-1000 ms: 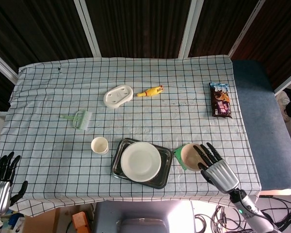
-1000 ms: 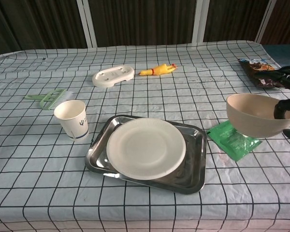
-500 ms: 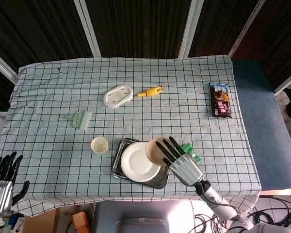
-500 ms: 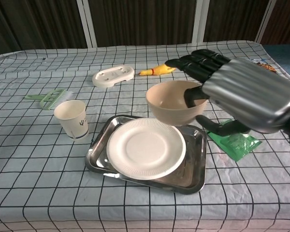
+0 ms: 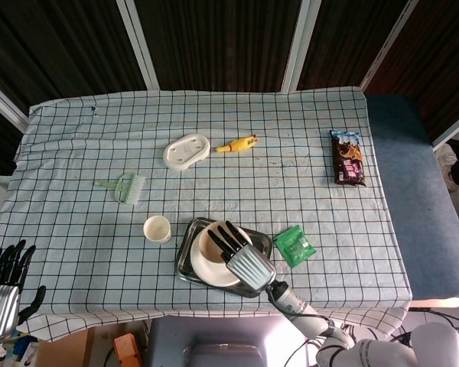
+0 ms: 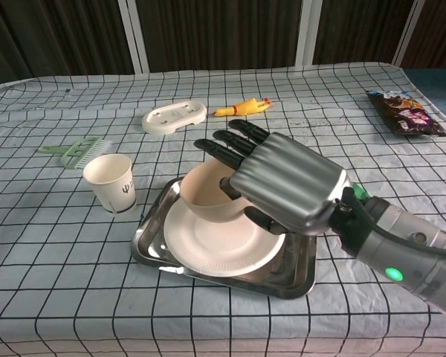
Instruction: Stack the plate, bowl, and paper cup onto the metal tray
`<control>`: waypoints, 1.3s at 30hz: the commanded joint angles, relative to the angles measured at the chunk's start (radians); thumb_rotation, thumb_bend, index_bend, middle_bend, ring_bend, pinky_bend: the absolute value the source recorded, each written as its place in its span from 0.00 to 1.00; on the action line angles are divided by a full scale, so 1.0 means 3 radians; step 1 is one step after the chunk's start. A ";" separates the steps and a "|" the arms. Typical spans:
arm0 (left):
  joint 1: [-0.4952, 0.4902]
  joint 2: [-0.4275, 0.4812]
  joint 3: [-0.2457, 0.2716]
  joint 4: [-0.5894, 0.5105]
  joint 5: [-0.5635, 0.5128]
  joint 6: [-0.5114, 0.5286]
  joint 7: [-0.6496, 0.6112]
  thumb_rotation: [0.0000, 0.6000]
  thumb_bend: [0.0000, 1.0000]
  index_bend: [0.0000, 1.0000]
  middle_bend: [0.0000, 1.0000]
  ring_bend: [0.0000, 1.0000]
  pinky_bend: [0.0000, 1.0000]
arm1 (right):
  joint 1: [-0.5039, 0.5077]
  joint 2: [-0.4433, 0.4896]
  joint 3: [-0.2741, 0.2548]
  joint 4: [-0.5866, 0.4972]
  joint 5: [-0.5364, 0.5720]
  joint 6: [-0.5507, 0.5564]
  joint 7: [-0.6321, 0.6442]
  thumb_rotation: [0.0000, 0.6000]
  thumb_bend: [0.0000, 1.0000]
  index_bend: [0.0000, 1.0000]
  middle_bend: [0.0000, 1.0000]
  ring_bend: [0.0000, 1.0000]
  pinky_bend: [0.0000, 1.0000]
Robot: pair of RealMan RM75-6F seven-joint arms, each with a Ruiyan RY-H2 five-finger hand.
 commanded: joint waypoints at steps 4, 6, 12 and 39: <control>0.0003 0.0008 0.0005 -0.0002 0.0006 0.0007 -0.0022 1.00 0.33 0.00 0.00 0.00 0.02 | 0.0030 -0.0057 -0.0049 0.0070 0.0040 -0.0026 -0.0066 1.00 0.45 0.59 0.00 0.00 0.00; 0.0009 0.0010 0.0004 0.0002 0.0004 0.0016 -0.0030 1.00 0.33 0.00 0.00 0.00 0.02 | 0.0027 -0.0048 -0.0074 0.0070 0.0035 -0.0014 -0.0089 1.00 0.45 0.58 0.00 0.00 0.00; 0.0009 0.0011 0.0014 0.0009 0.0019 0.0015 -0.0040 1.00 0.33 0.00 0.00 0.00 0.02 | 0.0015 0.0008 -0.0115 0.0018 0.0061 -0.0002 -0.0188 1.00 0.45 0.42 0.00 0.00 0.00; -0.0480 -0.0150 -0.0001 0.0218 0.0387 -0.0376 -0.0316 1.00 0.39 0.00 0.00 0.00 0.02 | -0.1415 0.1702 -0.0746 -0.0449 0.0166 0.2003 0.1561 1.00 0.18 0.13 0.00 0.00 0.00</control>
